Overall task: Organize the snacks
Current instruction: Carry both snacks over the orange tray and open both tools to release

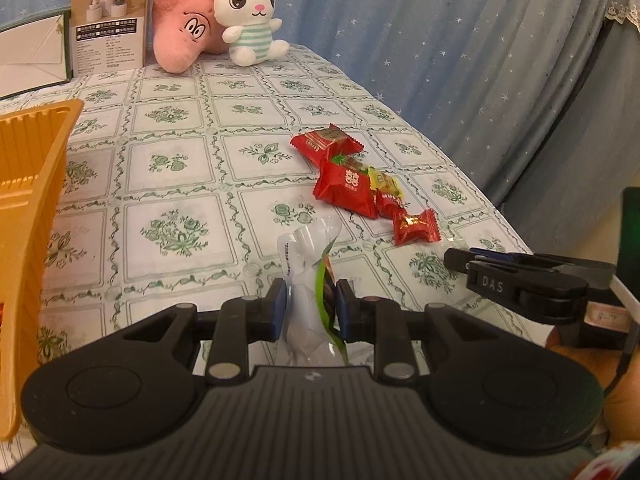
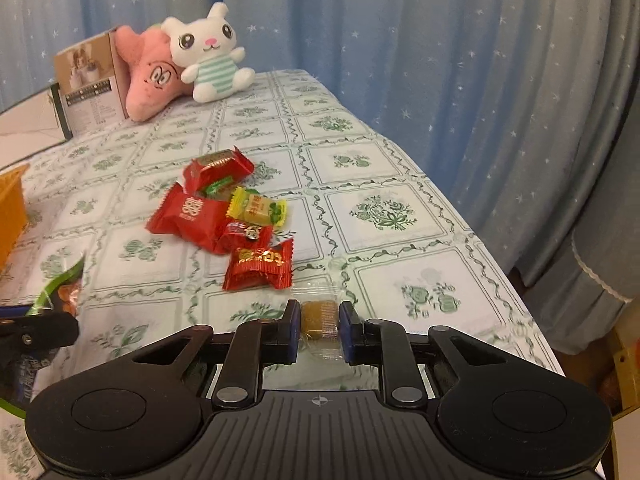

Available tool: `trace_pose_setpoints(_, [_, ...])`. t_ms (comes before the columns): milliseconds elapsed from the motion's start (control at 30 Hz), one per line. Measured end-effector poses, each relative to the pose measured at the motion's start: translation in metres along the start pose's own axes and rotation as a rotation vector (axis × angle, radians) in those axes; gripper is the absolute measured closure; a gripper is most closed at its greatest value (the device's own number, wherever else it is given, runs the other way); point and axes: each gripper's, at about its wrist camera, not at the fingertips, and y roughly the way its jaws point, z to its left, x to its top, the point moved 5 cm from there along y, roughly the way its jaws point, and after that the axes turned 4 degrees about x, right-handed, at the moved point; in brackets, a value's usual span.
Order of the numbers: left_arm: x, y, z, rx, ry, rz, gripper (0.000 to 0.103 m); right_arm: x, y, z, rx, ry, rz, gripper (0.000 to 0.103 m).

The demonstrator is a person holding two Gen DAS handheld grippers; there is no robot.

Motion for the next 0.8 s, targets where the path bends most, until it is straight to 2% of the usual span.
trace_pose_setpoints(133, [-0.003, -0.016, 0.001, -0.007, -0.021, -0.007, 0.080, 0.003, -0.026, 0.008, 0.020, 0.003, -0.044, 0.082])
trace_pose_setpoints(367, [0.003, -0.062, 0.014, 0.012, -0.046, -0.055, 0.080, 0.006, -0.072, 0.044, 0.130, 0.025, -0.077, 0.082])
trace_pose_setpoints(533, [0.007, -0.103, 0.039, 0.065, -0.062, -0.092, 0.080, 0.013, -0.096, 0.090, 0.228, 0.009, -0.100, 0.082])
trace_pose_setpoints(800, [0.013, -0.161, 0.102, 0.165, -0.103, -0.126, 0.080, 0.031, -0.117, 0.175, 0.384, -0.066, -0.120, 0.082])
